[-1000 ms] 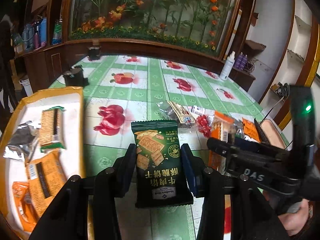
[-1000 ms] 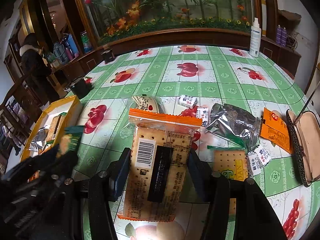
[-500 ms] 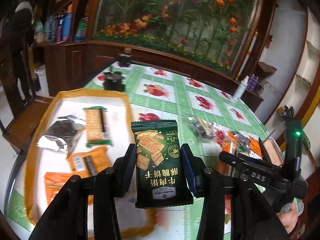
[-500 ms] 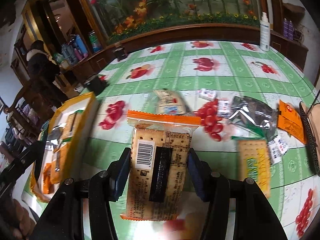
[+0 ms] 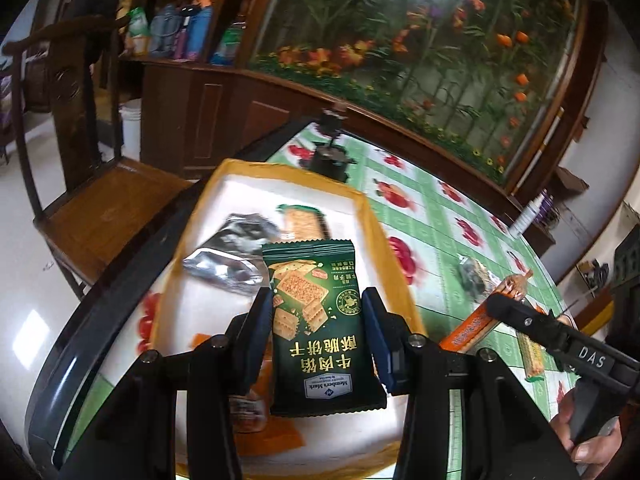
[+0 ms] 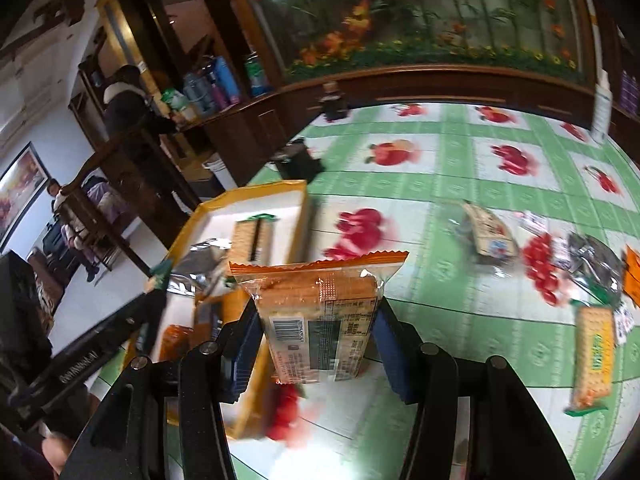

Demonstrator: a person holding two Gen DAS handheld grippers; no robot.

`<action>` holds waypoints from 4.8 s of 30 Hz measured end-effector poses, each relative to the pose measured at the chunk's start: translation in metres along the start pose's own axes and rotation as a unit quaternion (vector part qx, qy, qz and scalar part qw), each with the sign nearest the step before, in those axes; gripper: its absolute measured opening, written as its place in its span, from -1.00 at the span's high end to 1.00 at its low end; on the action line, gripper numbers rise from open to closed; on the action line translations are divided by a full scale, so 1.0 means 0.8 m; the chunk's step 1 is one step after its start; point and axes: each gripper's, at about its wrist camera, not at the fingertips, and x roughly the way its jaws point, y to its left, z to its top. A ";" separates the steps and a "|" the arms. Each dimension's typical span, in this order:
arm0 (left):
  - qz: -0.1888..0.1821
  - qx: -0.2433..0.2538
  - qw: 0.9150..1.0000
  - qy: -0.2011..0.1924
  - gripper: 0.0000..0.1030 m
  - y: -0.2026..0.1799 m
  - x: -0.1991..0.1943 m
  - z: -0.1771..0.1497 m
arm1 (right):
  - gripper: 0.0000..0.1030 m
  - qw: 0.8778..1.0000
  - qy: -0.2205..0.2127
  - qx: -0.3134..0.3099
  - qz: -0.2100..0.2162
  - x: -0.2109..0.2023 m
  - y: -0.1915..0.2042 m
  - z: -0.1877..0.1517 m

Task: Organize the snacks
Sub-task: 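Carry both packs over the white tray, then lower both packs into the white tray and open both grippers, then move both grippers back over the remaining snacks on the table, then grasp the small white milk can with the right gripper while the left approaches the cracker pack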

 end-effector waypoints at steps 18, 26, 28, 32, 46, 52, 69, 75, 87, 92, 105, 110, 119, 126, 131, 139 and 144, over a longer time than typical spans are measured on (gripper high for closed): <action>0.007 -0.013 1.000 0.018 0.15 0.026 0.026 -0.011 | -0.12 0.993 -0.032 -0.116 -0.016 0.003 0.099 0.034; 0.018 -0.006 1.000 0.020 0.15 0.025 0.032 -0.018 | -0.12 0.993 0.063 -0.097 0.010 0.085 0.113 0.038; 0.020 -0.006 1.000 0.021 0.15 0.025 0.033 -0.019 | -0.12 0.994 0.063 -0.093 0.001 0.100 0.113 0.042; 0.013 -0.011 0.999 0.027 0.15 0.028 0.037 -0.020 | -0.11 0.994 0.077 -0.077 -0.003 0.125 0.109 0.051; -0.007 -0.031 0.999 0.027 0.15 0.035 0.044 -0.017 | -0.18 0.991 0.125 -0.051 0.009 0.191 0.101 0.065; -0.033 -0.055 0.998 0.014 0.08 0.042 0.043 -0.018 | -0.23 0.995 0.092 -0.031 0.027 0.158 0.081 0.067; -0.053 -0.057 0.997 -0.009 -0.07 0.041 0.037 -0.017 | -0.34 0.996 0.044 0.050 0.060 0.058 -0.037 0.021; -0.054 -0.056 0.997 -0.018 -0.11 0.041 0.034 -0.018 | -0.34 0.996 0.039 0.078 0.030 0.030 -0.113 -0.002; -0.041 -0.051 0.998 -0.026 -0.18 0.035 0.027 -0.020 | -0.33 0.976 -0.033 0.206 -0.056 -0.061 -0.283 -0.024; -0.025 -0.033 0.999 -0.035 -0.31 0.021 0.015 -0.021 | -0.33 0.970 -0.033 0.232 -0.065 -0.080 -0.311 -0.040; -0.083 0.040 0.996 -0.013 -0.47 -0.088 -0.009 -0.020 | -0.33 0.963 0.022 0.255 -0.087 -0.081 -0.341 -0.077; -0.094 0.084 0.992 0.015 -0.47 -0.137 0.005 -0.035 | -0.33 0.965 0.004 0.241 -0.099 -0.089 -0.333 -0.075; -0.116 0.132 0.983 0.056 -0.47 -0.185 0.024 -0.071 | 0.27 0.957 0.012 0.242 -0.160 -0.082 -0.375 -0.061; -0.125 0.151 0.978 0.077 -0.47 -0.202 0.036 -0.088 | 0.30 0.970 0.033 0.176 -0.166 -0.058 -0.349 -0.055; -0.125 0.153 0.977 0.083 -0.47 -0.206 0.040 -0.094 | 0.42 0.983 0.044 0.133 -0.121 -0.043 -0.312 -0.058; -0.134 0.146 0.974 0.106 -0.47 -0.214 0.051 -0.095 | 0.44 0.983 0.045 0.175 -0.032 -0.045 -0.311 -0.068; -0.162 0.116 0.968 0.153 -0.47 -0.232 0.067 -0.098 | 0.44 0.982 0.046 0.166 -0.076 -0.050 -0.312 -0.070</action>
